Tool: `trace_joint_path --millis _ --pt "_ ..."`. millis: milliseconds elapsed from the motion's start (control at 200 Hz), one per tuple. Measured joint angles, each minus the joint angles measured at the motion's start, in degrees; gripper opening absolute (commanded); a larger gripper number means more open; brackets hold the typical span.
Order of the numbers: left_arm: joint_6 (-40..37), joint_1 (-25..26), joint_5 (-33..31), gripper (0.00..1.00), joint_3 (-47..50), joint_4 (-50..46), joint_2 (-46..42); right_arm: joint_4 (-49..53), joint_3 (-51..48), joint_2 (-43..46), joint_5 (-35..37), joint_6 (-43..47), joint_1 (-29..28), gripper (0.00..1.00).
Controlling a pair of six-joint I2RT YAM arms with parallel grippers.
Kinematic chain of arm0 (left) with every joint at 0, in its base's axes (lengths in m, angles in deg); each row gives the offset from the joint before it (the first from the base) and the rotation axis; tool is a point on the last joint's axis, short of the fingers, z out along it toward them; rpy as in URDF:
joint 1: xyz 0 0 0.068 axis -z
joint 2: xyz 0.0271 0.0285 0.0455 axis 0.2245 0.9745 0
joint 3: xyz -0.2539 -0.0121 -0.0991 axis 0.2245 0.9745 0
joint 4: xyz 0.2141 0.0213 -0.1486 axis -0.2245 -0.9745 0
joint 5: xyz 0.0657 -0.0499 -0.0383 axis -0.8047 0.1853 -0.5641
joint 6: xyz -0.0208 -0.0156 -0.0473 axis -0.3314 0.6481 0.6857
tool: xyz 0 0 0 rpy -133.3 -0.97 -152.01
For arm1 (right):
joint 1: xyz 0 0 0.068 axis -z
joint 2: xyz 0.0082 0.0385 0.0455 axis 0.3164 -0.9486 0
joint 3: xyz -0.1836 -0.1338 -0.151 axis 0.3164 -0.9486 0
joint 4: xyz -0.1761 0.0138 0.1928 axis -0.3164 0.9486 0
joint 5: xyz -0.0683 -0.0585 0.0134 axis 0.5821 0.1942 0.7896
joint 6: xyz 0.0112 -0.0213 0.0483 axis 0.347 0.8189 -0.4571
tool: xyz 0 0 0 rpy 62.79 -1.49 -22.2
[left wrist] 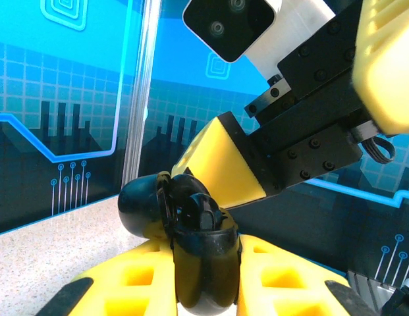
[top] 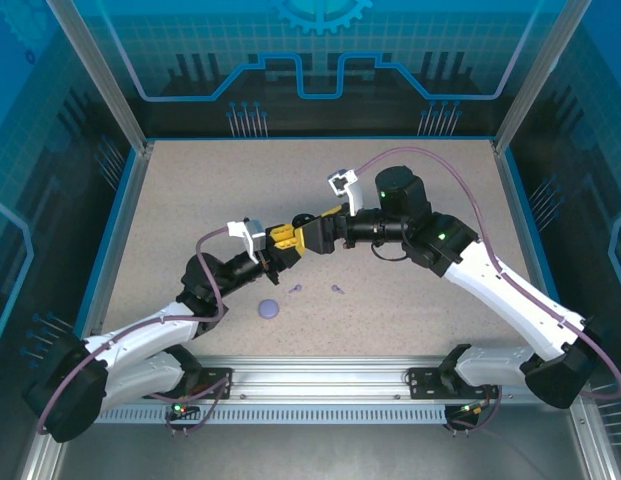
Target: Insert wireless bluetooth earbuds into charging case
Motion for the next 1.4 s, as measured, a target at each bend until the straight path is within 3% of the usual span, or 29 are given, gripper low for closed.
trace_joint_path --millis 660,775,855,1071,1401 --pt "0.0 0.0 0.0 0.03 0.0 0.0 0.6 1.9 0.7 0.7 0.4 1.0 0.0 0.9" --pt "0.0 0.0 0.0 0.03 0.0 0.0 0.6 2.5 0.7 0.7 1.3 1.2 -0.1 0.92" --pt "0.0 0.0 0.0 0.03 0.0 0.0 0.6 3.1 0.7 1.0 2.7 1.7 -0.1 1.0" --pt "0.1 0.0 0.1 0.03 0.0 0.0 0.6 3.3 0.7 2.9 2.5 2.9 0.3 1.0" --pt "0.0 0.0 0.1 0.03 0.0 0.0 0.2 1.8 0.8 -2.3 -0.2 2.9 0.4 1.0"
